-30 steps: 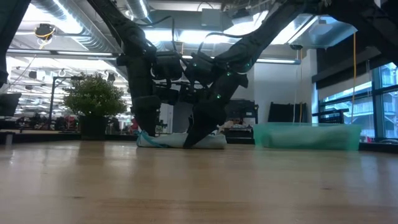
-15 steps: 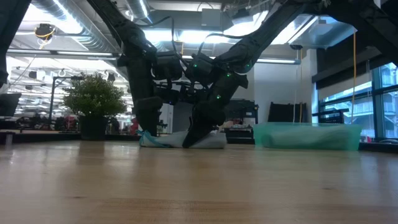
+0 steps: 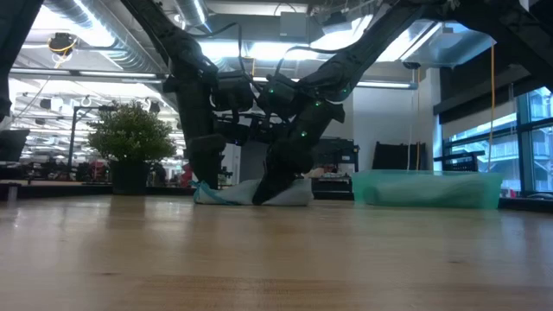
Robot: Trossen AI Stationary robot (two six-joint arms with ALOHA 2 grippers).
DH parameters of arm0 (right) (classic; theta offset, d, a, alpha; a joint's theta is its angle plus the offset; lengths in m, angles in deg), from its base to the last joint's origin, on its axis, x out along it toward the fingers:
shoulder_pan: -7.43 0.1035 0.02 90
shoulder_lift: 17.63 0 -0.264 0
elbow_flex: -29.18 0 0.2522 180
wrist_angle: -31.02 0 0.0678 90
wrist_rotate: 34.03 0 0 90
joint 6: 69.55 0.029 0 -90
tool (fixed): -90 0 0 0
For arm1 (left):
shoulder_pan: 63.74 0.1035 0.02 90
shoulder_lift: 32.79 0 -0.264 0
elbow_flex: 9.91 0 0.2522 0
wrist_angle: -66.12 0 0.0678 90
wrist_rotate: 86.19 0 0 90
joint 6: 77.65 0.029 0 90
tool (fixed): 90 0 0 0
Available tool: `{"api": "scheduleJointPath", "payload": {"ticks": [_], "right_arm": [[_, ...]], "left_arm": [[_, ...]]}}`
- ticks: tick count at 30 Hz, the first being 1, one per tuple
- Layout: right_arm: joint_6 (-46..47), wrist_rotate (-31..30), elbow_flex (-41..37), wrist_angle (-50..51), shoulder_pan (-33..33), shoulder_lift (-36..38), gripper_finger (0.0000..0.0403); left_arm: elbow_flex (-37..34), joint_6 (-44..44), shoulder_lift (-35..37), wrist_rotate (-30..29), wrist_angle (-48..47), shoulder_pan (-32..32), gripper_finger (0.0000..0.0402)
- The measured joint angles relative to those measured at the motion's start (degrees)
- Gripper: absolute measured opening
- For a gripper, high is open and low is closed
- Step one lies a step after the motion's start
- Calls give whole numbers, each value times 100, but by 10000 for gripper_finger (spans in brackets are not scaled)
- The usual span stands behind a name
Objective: Roll microfiber towels into tight, uniform cylinder then place into a basket
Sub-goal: Put the blue microfiber towel into the green bin
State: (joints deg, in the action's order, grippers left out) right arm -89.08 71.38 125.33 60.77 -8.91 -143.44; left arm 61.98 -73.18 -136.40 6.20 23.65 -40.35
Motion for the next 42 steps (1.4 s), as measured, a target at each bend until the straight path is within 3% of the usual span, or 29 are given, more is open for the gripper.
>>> {"api": "scheduleJointPath", "payload": {"ticks": [4, 8, 19, 32, 42], "right_arm": [[0, 129, -13, 23, 3, 2, 49], [48, 141, -9, 28, 9, 0, 49], [118, 132, -9, 23, 9, 0, 49], [120, 125, -7, 20, 9, 0, 49], [125, 134, -7, 39, 7, 0, 49]], "left_arm": [[-17, 290, -2, -42, 204, 2, 33], [-6, -184, -15, -104, 535, -7, 33], [0, -199, -17, -96, 592, 7, 33], [4, -227, 4, -159, 548, 9, 85], [-11, -563, 824, 258, 202, 194, 81]]}}
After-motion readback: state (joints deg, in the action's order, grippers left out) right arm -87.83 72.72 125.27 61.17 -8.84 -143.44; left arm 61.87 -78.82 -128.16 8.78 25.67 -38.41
